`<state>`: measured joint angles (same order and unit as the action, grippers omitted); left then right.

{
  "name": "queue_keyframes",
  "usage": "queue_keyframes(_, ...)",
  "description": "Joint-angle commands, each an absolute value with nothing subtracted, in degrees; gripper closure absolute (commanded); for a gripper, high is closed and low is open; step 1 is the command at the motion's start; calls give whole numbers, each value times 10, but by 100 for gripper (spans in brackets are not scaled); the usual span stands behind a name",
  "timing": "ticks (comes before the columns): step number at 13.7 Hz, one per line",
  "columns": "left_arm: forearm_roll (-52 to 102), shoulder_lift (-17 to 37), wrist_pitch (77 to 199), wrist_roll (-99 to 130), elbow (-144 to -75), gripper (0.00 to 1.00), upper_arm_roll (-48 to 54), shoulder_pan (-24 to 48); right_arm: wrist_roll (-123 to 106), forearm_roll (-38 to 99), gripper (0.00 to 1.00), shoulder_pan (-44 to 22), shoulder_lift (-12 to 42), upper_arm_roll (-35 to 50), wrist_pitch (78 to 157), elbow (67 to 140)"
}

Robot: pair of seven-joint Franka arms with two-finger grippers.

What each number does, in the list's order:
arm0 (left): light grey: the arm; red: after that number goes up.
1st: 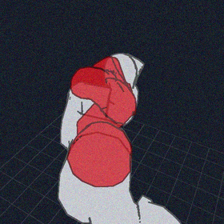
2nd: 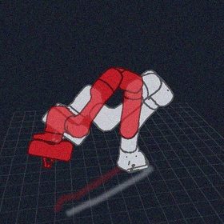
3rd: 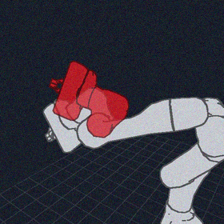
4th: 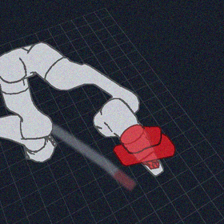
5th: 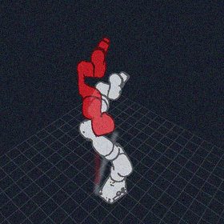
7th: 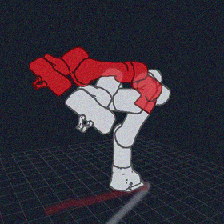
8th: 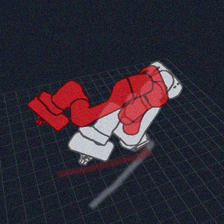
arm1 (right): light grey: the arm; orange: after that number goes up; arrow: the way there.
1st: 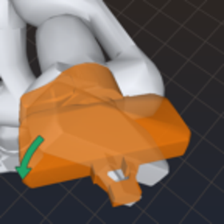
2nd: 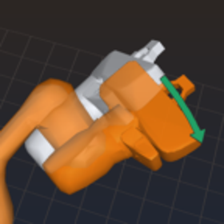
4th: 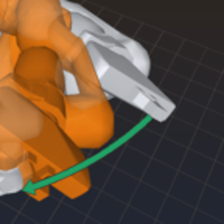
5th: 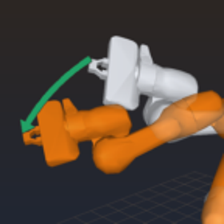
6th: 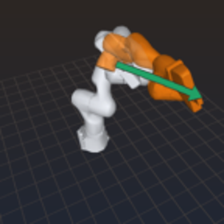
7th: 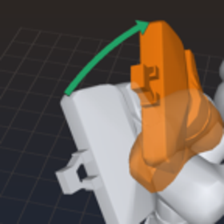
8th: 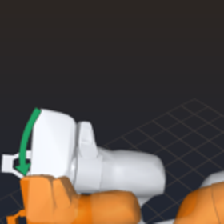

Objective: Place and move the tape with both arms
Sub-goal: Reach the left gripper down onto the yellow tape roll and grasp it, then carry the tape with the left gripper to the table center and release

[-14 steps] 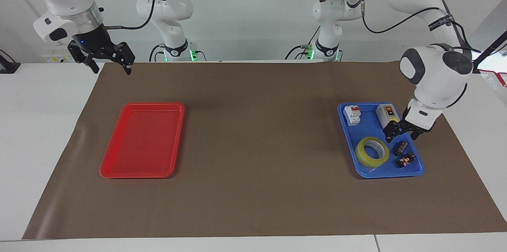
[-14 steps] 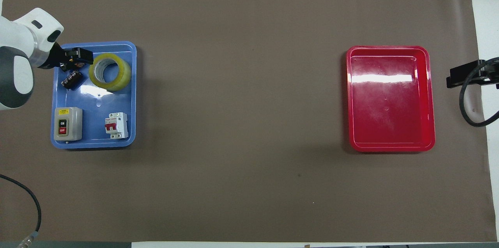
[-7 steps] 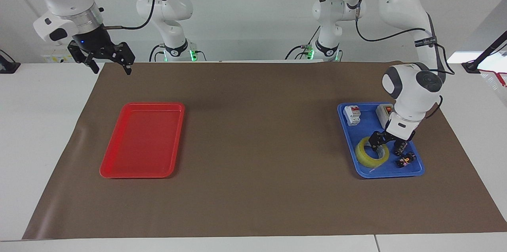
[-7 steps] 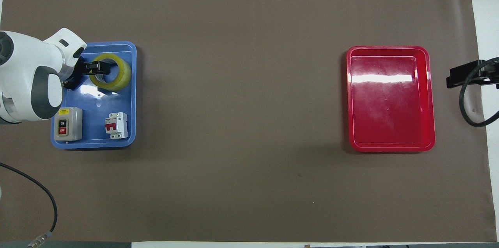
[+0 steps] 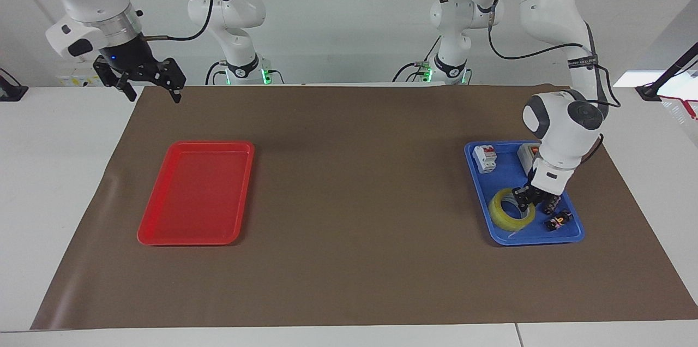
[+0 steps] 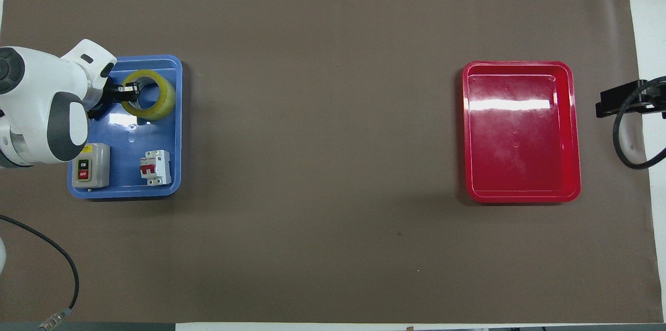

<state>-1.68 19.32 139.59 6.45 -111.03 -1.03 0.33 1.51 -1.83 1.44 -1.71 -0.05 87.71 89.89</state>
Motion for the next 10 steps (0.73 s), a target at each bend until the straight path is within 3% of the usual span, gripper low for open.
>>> queue_keyframes(1, -25, 157, 1350, 80, -1095, 100, -15, 9, -1, -9, 0, 24, -25, 3, 881, 908)
queue_keyframes(5, -26, 135, 1187, 91, -1006, 100, -10, 36, -1, -9, 0, 24, -25, 3, 881, 908)
queue_keyframes(10, -54, 137, 1180, 307, -1003, 100, -10, 177, -1, -9, 0, 24, -25, 3, 880, 908)
